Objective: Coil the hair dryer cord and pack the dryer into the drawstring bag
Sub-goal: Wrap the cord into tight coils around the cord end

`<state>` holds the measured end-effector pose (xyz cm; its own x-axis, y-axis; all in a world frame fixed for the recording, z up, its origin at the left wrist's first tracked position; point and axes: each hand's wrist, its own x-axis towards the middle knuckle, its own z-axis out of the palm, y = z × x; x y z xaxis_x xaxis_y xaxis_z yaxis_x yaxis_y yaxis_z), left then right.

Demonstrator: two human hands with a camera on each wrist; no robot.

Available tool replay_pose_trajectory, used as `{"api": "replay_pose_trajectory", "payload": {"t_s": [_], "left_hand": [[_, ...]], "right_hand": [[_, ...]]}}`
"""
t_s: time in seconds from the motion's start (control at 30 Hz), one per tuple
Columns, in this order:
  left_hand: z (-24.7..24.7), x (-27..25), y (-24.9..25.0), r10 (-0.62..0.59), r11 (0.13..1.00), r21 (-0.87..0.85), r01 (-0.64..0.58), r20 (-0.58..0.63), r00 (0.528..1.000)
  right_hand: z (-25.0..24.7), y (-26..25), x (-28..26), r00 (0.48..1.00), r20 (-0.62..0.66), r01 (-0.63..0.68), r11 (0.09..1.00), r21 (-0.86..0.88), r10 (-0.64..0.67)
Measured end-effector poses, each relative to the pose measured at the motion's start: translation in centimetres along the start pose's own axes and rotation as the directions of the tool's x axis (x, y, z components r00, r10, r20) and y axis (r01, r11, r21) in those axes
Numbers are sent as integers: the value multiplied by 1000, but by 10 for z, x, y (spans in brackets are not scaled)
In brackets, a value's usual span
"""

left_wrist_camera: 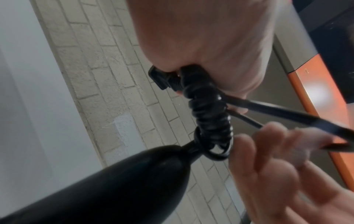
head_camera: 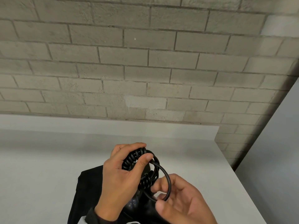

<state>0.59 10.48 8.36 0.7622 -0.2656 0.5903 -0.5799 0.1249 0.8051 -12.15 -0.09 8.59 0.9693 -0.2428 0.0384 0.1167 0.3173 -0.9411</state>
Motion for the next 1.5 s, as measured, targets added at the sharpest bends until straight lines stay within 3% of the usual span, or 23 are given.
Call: {"api": "replay_pose_trajectory", "payload": {"t_s": [0.07,0.13,0.37,0.67,0.77,0.83,0.9,0.97,1.2,1.4,1.5], "left_hand": [[-2,1,0,-4,1000,13,4,0,1000],[-3,1,-2,-8,999,44,7,12,1000],[-7,4,-6,-4,993,122,-5,76,997],[-5,3,2,-34,998,-38,41,155,987],[-9,5,2,-62,996,-54,70,140,988],[-14,6,2,-85,994,-64,94,128,988],[-17,7,2,-89,993,-61,98,140,986],[-18,6,2,-76,995,-46,84,162,984],[-18,5,2,5,997,68,-26,294,956],[-16,2,-1,36,994,87,-59,251,967],[-17,2,-1,20,999,35,-28,208,978]], "right_hand": [[-4,12,-2,999,-7,40,999,-19,-40],[-7,19,-2,997,-51,54,996,77,-50],[-9,2,2,932,-321,234,956,175,-170],[-5,-23,8,916,-357,282,927,248,-184],[-8,-32,9,949,-280,188,974,123,-147],[-13,-36,8,955,-246,148,984,-101,-169],[-18,-36,8,934,-242,161,913,-375,-264],[-22,-37,8,911,-230,184,837,-515,-342],[-18,-52,15,848,-106,341,688,-641,-519],[-13,-50,34,829,-48,430,689,-584,-558],[-19,-38,41,859,-8,418,708,-570,-513]]}}
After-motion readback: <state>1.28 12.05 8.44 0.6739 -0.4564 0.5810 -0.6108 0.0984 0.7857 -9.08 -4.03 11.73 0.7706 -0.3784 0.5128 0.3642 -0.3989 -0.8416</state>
